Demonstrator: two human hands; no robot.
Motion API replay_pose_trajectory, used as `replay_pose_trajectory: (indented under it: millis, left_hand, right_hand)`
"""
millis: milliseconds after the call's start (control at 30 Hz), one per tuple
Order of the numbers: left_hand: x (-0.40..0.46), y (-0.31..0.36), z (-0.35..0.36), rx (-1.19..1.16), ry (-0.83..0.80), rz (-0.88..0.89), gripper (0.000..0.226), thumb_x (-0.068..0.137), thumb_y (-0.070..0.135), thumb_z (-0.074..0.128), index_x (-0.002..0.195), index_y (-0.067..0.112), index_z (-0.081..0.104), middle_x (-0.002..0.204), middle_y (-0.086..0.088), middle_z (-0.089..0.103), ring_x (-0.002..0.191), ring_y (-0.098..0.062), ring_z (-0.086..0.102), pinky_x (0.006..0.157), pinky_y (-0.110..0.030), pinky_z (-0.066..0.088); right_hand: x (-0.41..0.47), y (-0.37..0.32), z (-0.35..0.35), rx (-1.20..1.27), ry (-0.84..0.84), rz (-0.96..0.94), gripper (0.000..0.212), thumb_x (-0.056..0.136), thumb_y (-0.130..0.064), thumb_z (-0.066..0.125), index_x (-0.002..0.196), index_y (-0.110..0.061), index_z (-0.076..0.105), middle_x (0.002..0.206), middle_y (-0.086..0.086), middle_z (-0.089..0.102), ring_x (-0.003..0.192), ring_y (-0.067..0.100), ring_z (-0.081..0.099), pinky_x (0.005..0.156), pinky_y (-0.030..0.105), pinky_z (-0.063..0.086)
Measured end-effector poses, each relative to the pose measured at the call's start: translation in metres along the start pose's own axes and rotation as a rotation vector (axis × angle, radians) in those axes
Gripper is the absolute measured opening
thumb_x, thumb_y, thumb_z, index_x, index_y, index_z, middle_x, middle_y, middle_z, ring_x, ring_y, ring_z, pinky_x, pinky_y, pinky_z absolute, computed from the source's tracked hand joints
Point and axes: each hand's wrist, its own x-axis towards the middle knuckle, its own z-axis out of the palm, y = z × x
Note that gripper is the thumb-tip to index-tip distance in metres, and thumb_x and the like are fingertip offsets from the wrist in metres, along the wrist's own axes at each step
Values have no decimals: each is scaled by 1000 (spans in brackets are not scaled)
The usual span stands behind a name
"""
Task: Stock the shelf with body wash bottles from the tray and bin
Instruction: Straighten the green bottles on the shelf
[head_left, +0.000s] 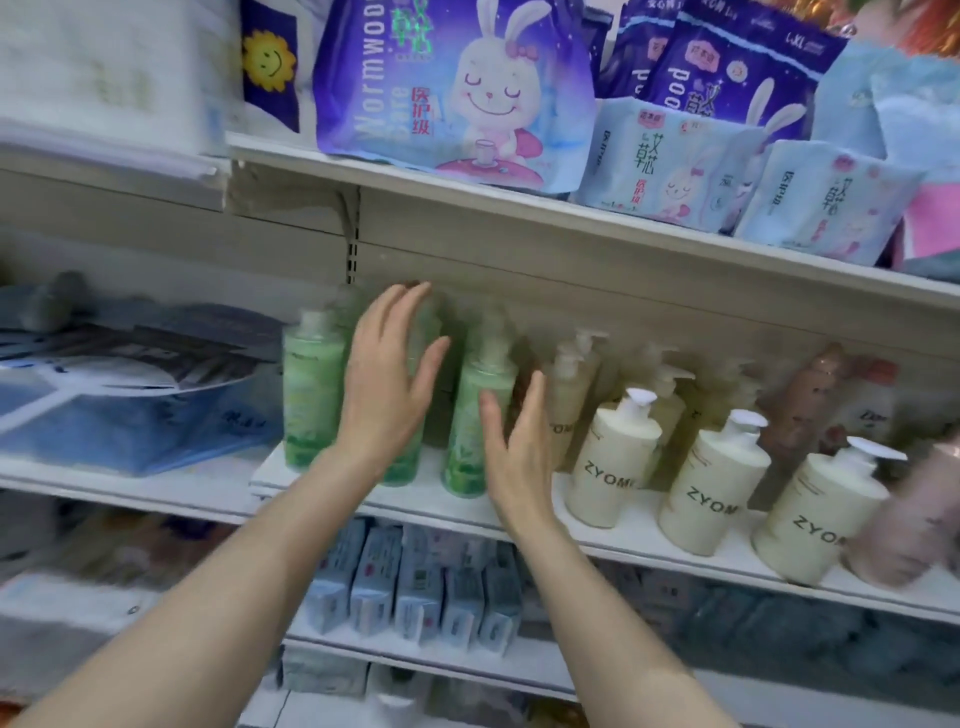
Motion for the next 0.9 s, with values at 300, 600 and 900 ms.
replay_pose_trajectory:
  millis: [300,600,900]
  left_hand:
    - [-103,-41,8,26,-250,-504,93,82,41,73,151,13,18,147,-8,37,132,-25,43,101,-44,45]
    - [-91,-63,11,174,-403,-465,63,75,43,77,122,14,47,113,-9,65,101,-31,62,71,-33,45]
    - [-88,-71,-3,67,-498,-463,64,78,39,76,127,15,44,123,-9,63,109,-30,60,87,-40,51]
  right_hand:
    - [-18,49,29,-203,-70,189,86,82,-42,77,148,-15,30,142,8,55,127,28,54,100,38,47]
    - [-9,47,29,-219,-76,229,63,74,-37,81,121,-17,45,122,5,65,112,27,62,88,39,52]
    - [-14,41,21,-198,-138,235,75,72,-35,85,131,-16,42,130,4,61,115,25,60,92,37,51]
